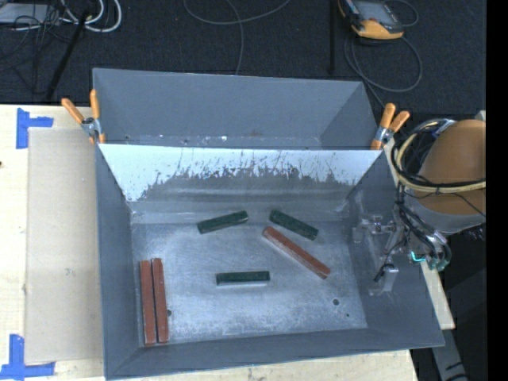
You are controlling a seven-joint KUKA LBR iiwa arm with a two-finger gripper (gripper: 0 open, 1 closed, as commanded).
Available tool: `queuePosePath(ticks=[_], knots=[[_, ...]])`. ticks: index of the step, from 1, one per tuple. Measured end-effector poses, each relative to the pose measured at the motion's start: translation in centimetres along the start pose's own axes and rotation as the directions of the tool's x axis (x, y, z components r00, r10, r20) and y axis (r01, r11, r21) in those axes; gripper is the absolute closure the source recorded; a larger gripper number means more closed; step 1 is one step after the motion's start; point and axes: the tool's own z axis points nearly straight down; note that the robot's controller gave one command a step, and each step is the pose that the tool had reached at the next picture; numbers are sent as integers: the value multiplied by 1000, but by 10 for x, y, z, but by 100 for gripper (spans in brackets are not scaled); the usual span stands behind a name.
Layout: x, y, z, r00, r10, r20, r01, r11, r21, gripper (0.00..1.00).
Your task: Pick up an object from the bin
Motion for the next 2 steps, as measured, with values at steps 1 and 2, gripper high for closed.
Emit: queuePosePath(ticks=[1,2], knots=[[-3,30,82,1000,-4,0,4,1000,-2,0],[0,63,78,997,-73,5,73,997,0,0]])
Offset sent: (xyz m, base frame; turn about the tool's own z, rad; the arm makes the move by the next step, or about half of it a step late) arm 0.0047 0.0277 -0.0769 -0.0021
